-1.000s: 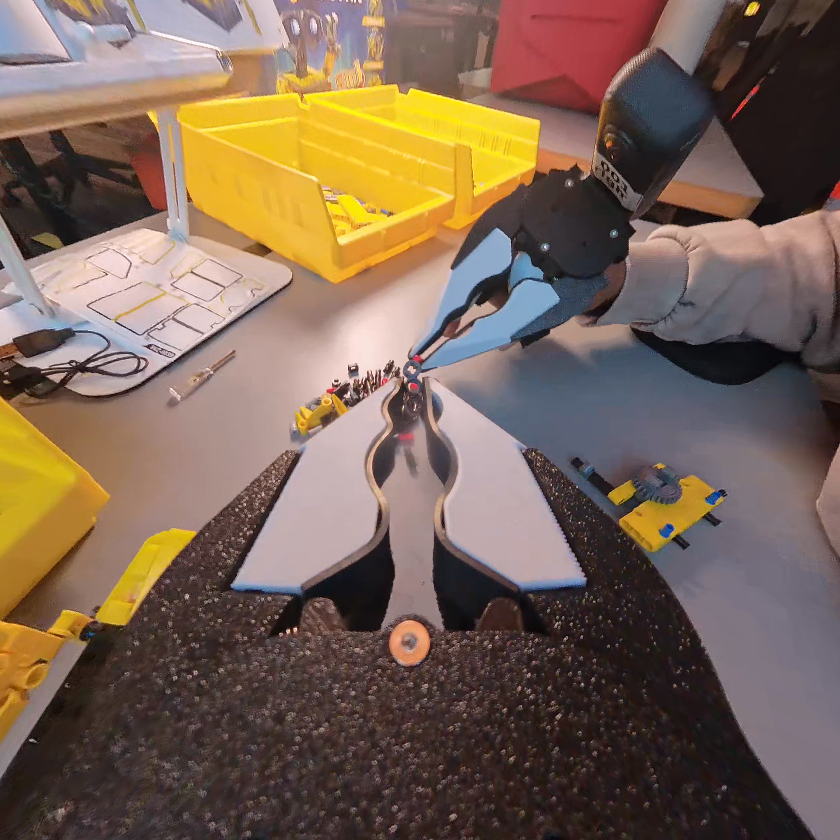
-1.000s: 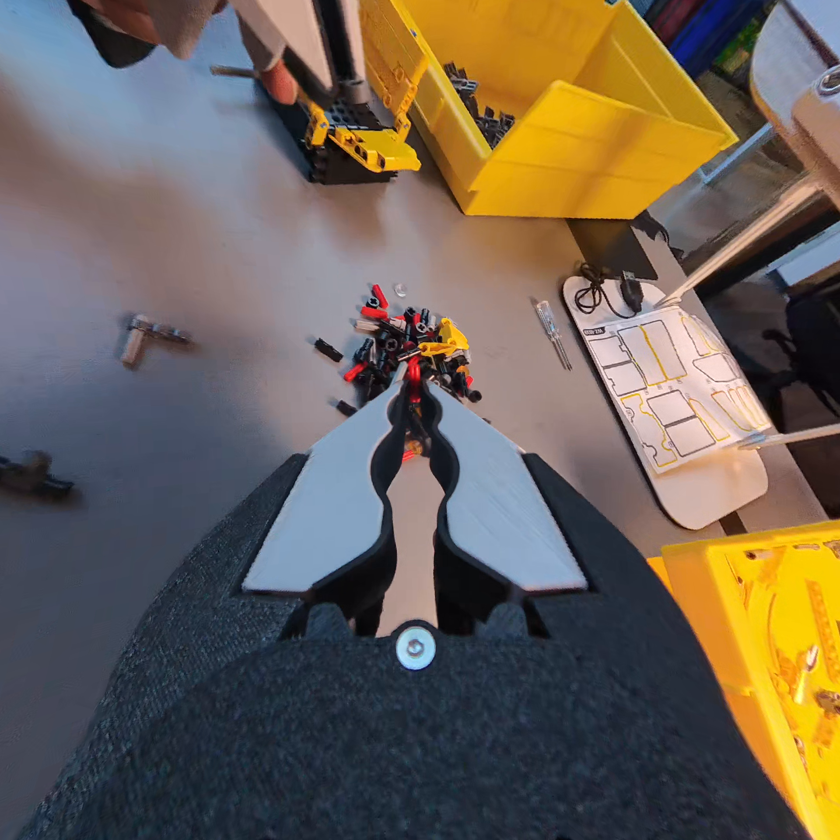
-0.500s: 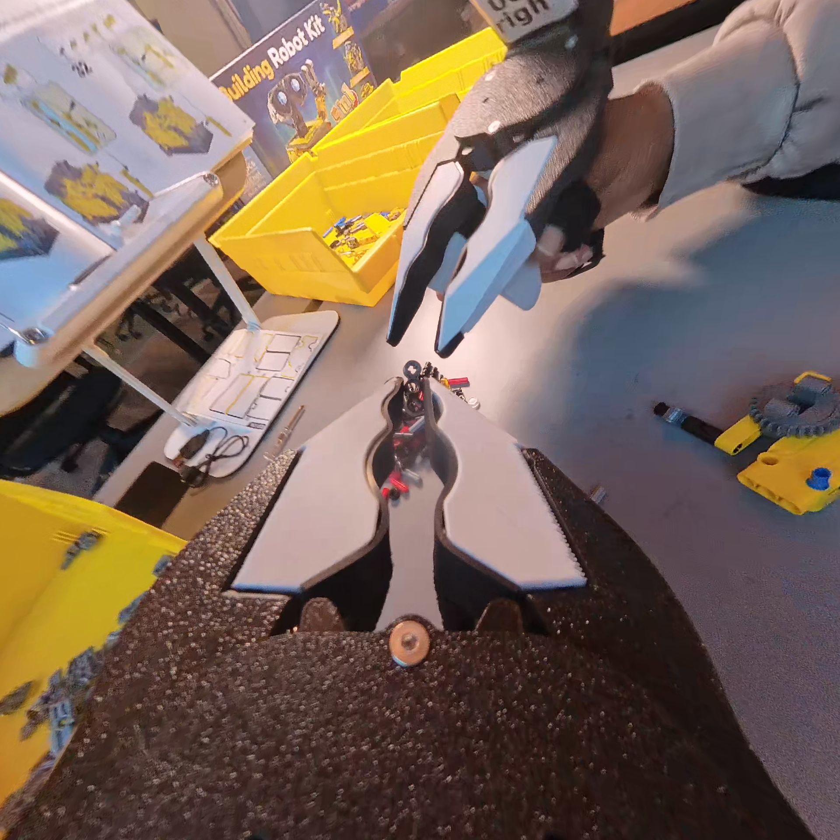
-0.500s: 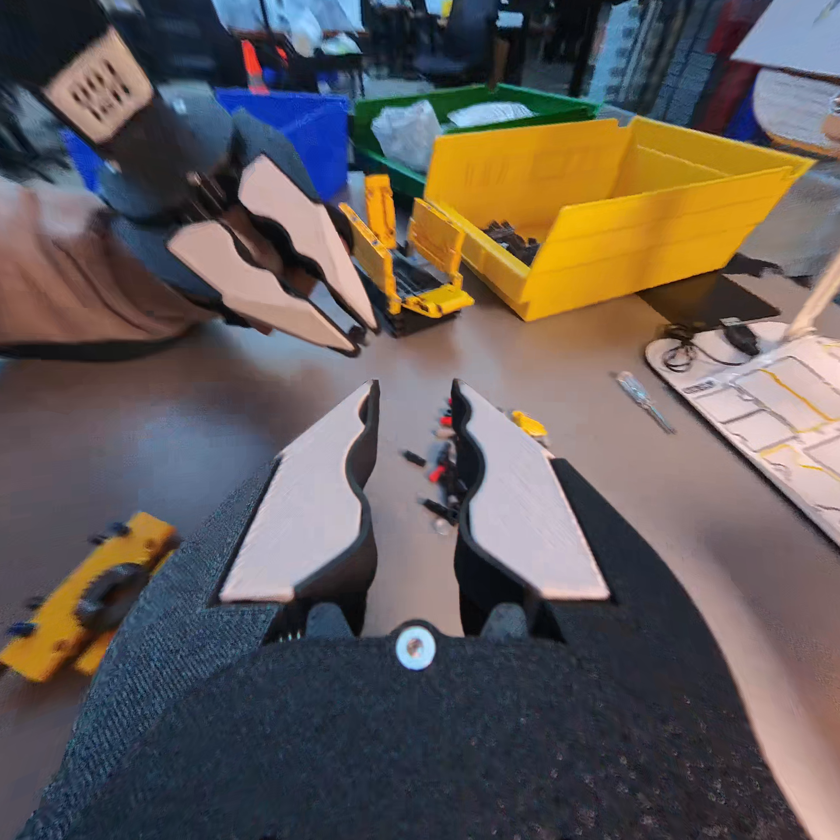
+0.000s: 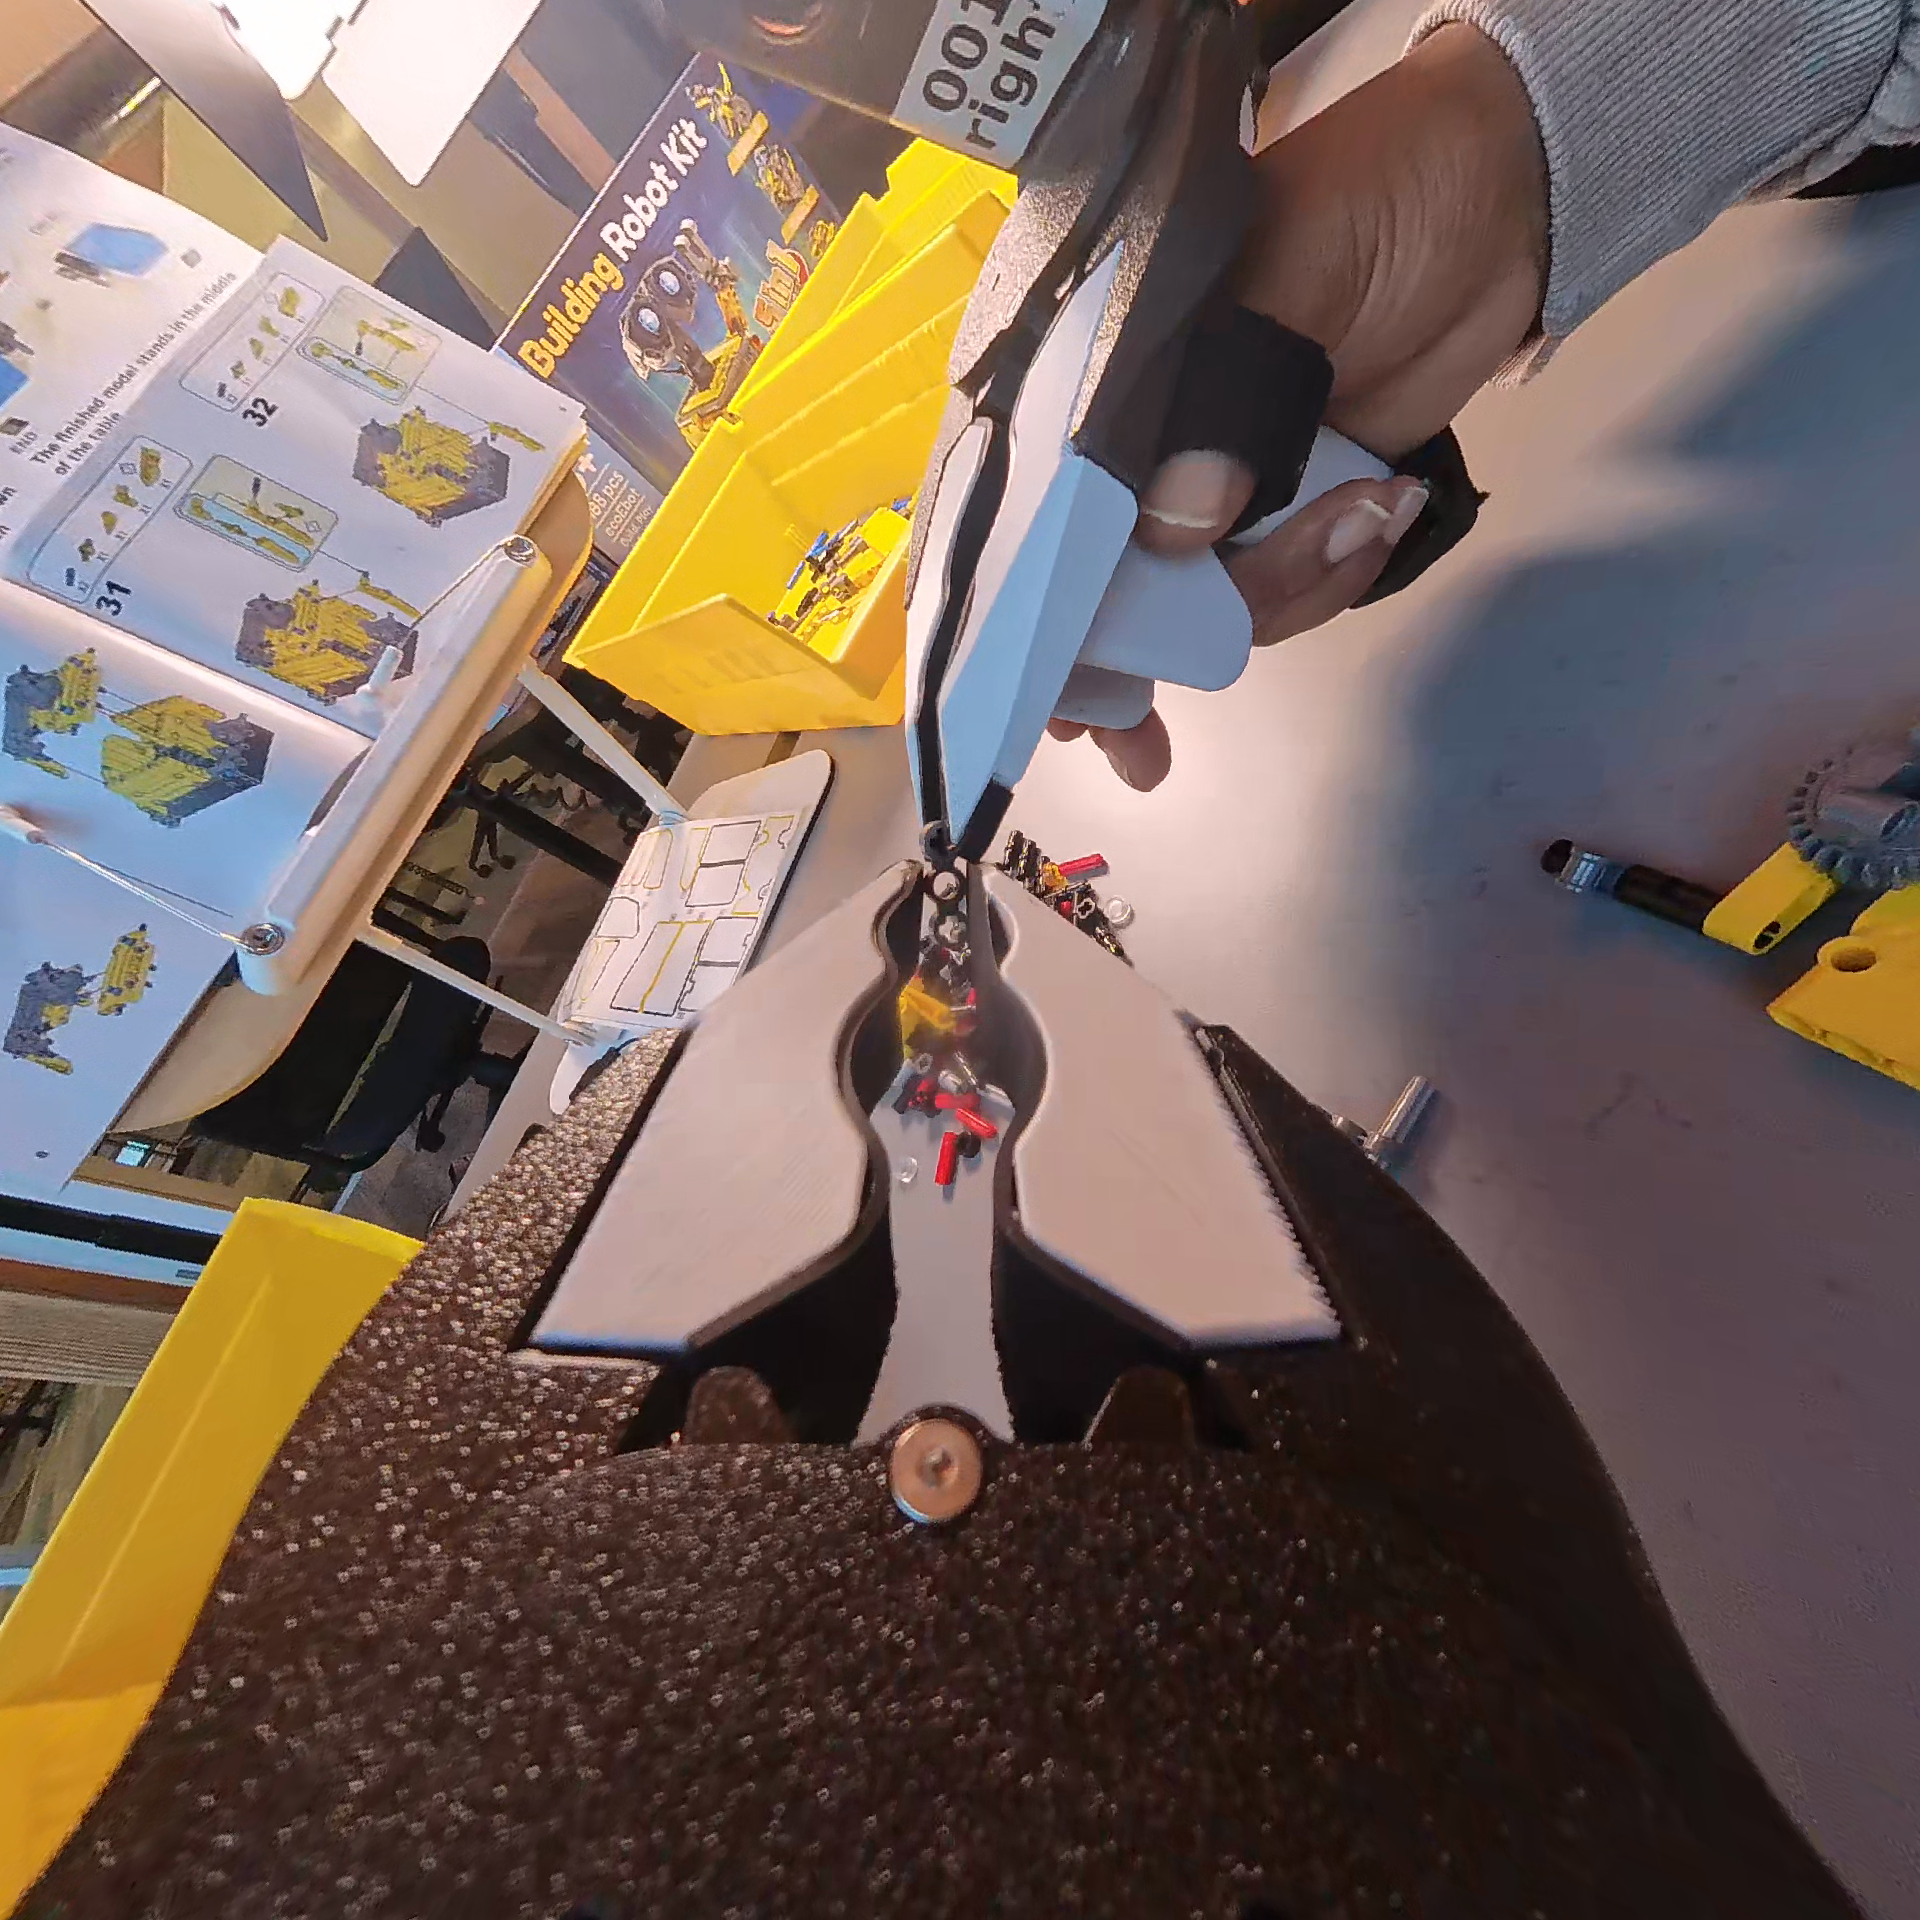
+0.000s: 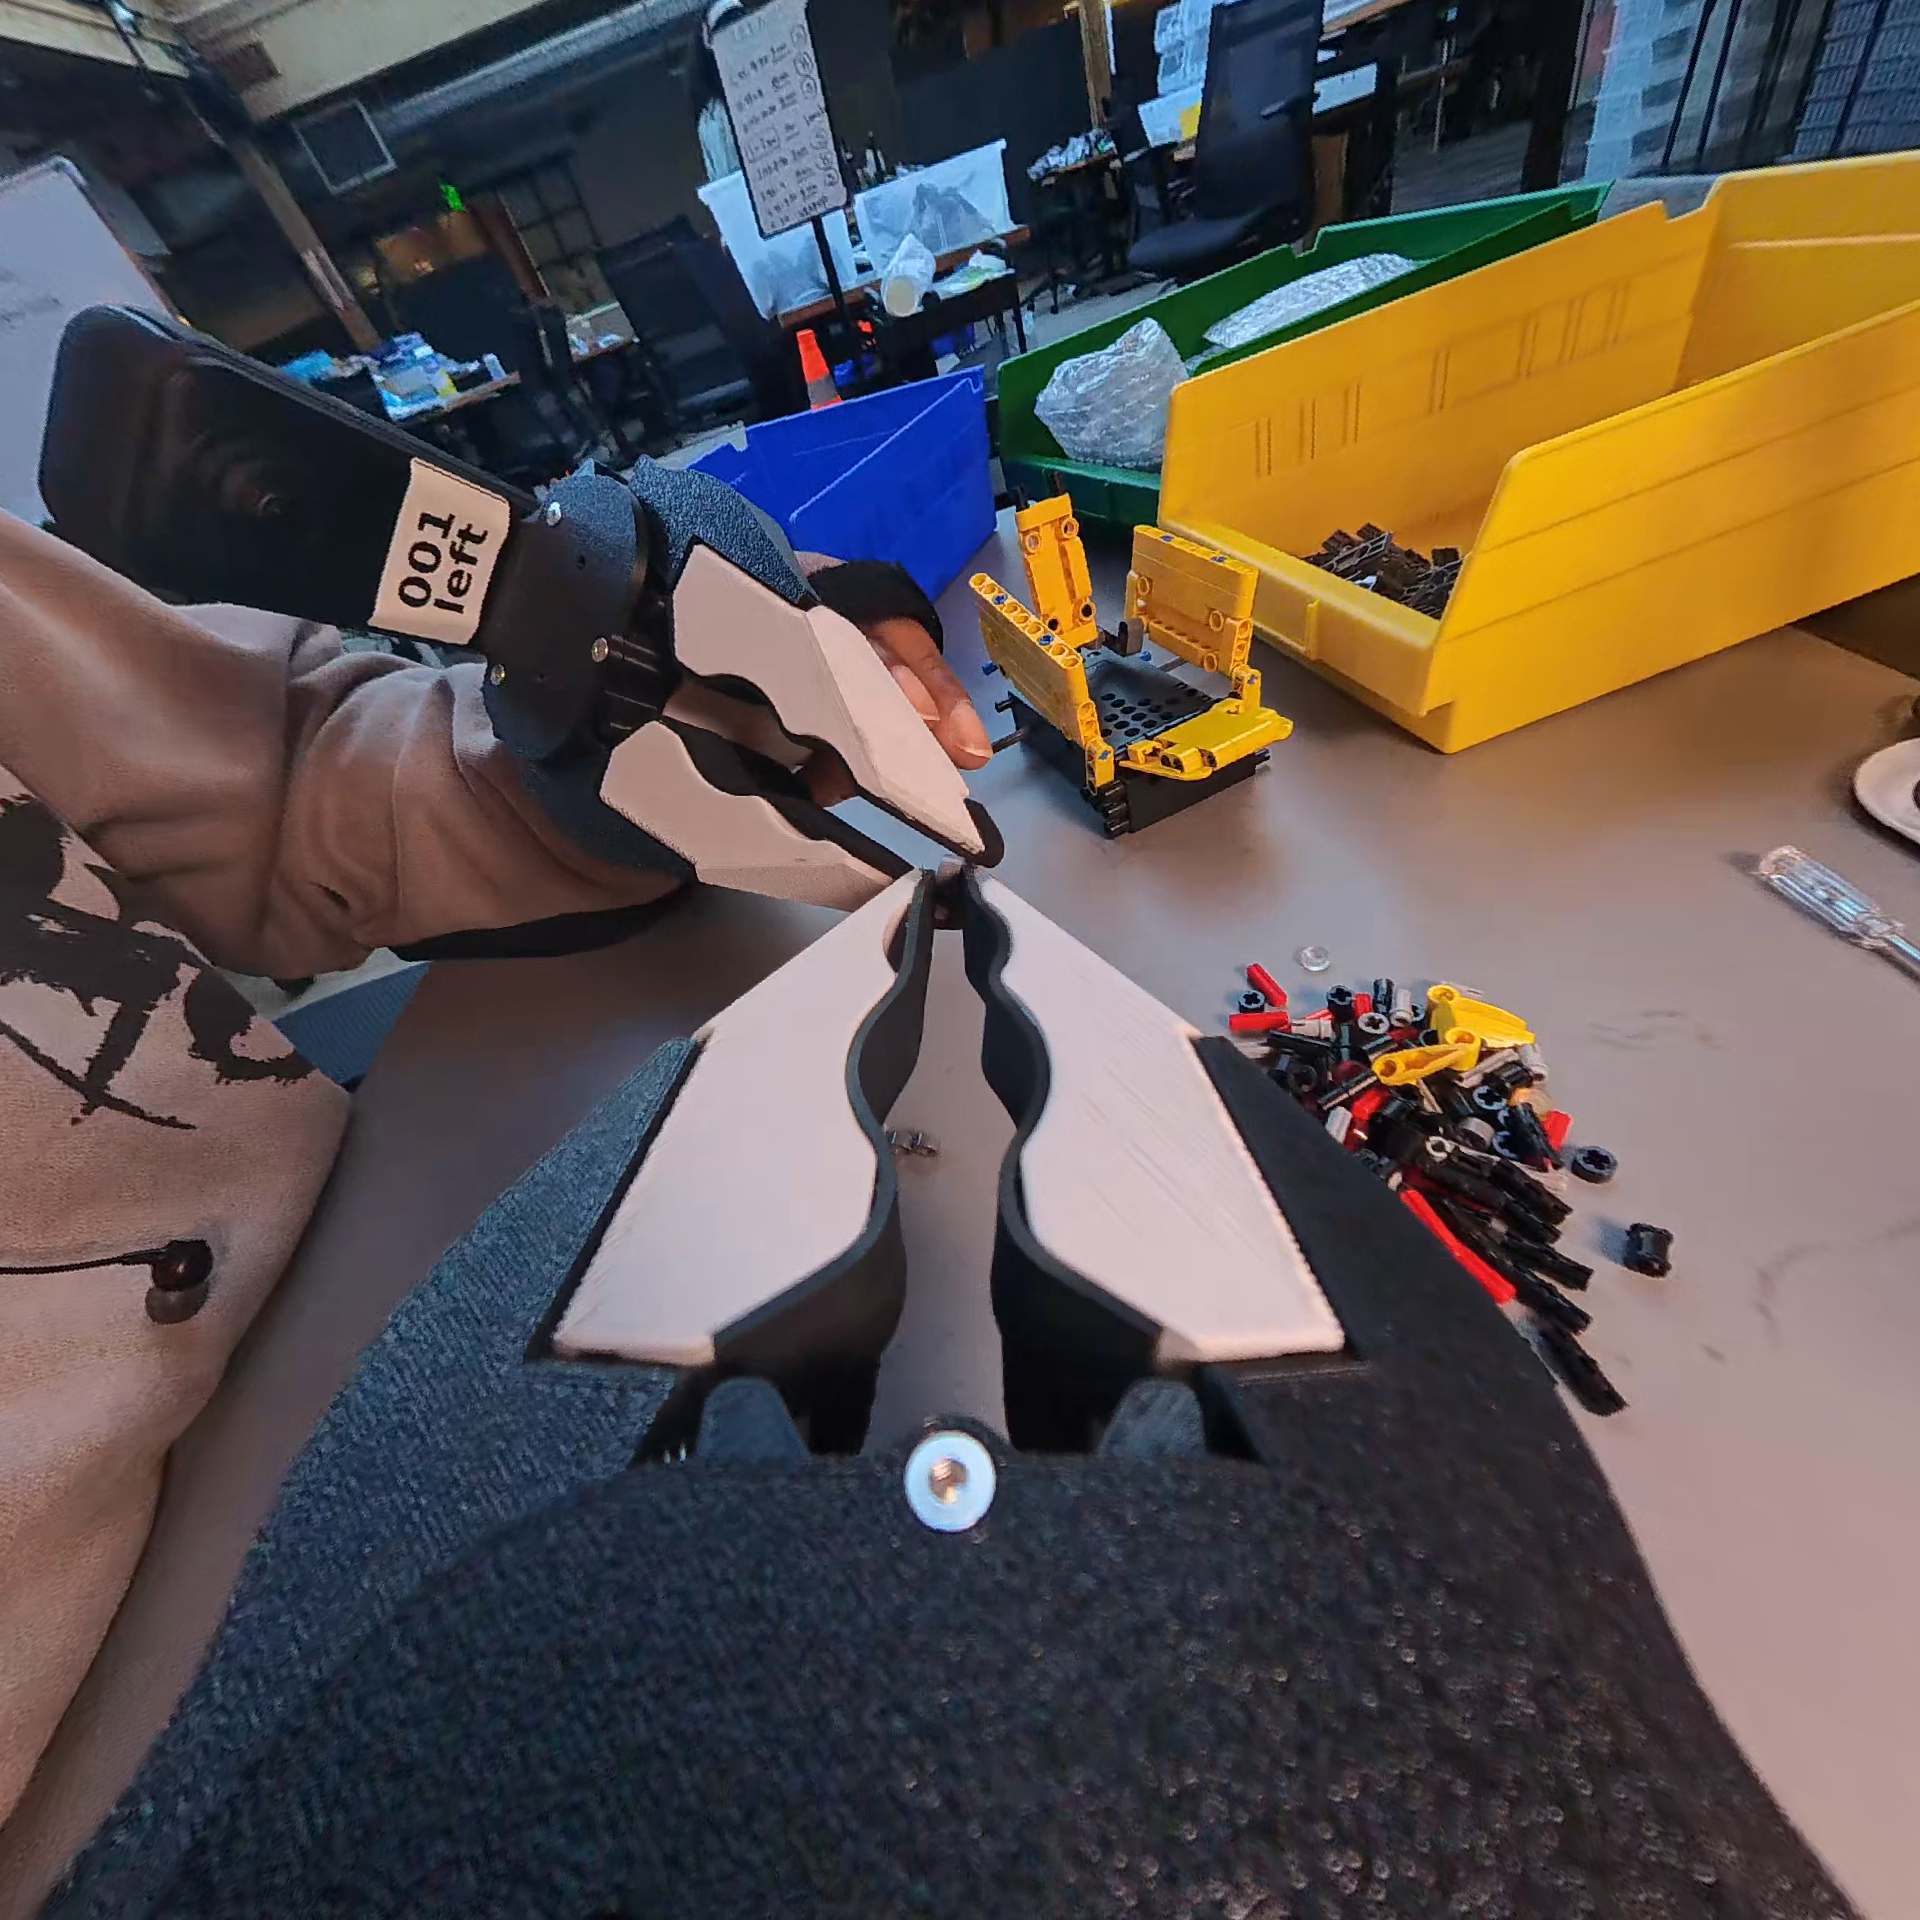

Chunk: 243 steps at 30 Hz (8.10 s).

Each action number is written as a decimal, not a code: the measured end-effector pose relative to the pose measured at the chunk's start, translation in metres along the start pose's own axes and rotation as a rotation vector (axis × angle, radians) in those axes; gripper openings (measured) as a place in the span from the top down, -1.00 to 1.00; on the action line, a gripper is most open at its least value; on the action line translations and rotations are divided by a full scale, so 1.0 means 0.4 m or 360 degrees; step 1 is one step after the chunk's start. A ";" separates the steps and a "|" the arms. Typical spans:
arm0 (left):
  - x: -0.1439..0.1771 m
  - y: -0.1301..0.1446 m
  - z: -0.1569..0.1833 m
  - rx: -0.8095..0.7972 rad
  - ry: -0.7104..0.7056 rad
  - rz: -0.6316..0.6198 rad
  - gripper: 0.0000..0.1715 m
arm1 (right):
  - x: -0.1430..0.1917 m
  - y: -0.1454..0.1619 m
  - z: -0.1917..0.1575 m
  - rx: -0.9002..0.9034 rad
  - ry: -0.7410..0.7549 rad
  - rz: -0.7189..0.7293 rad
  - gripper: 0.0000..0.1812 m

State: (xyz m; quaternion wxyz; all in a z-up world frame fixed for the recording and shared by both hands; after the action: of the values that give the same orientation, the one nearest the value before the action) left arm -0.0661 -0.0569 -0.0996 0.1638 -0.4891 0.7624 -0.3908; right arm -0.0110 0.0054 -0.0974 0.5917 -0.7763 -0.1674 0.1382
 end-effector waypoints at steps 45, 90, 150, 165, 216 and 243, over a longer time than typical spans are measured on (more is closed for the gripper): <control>0.011 0.065 -0.059 0.1337 0.0161 0.0193 0.80 | 0.262 -0.146 0.259 0.0831 0.1031 -0.0049 0.97; 0.028 0.110 0.155 0.0725 0.0968 -0.0388 0.74 | -0.025 0.198 -0.076 0.0571 -0.0091 -0.1030 0.85; 0.074 0.052 0.076 0.0789 0.0868 -0.0050 0.81 | -0.019 0.115 -0.107 0.1081 -0.0251 -0.0548 0.97; 0.089 0.004 0.058 0.1272 0.1054 0.0293 0.88 | -0.007 0.062 -0.182 0.1770 -0.0308 -0.0296 0.97; -0.012 0.077 0.165 0.0836 0.0836 -0.0364 0.96 | 0.018 0.189 -0.068 0.0705 -0.0154 -0.1067 0.94; -0.010 0.080 0.171 0.0876 0.0865 -0.0492 0.96 | -0.003 0.188 -0.078 0.0704 -0.0062 -0.1298 1.00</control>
State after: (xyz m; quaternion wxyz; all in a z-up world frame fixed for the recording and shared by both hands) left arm -0.0408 -0.0764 -0.1681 0.0206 -0.4148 0.5626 -0.7149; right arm 0.0080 -0.0407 -0.1620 0.7458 -0.4995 -0.4368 -0.0589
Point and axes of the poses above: each gripper's, where its closed fingertips meet, x back along the fingers, y out of its underside, z = x × y across the jaws, the point moved 5 cm from there along x, back along the fingers, and after that the axes turned 11 degrees about z, right-handed, at the moved point
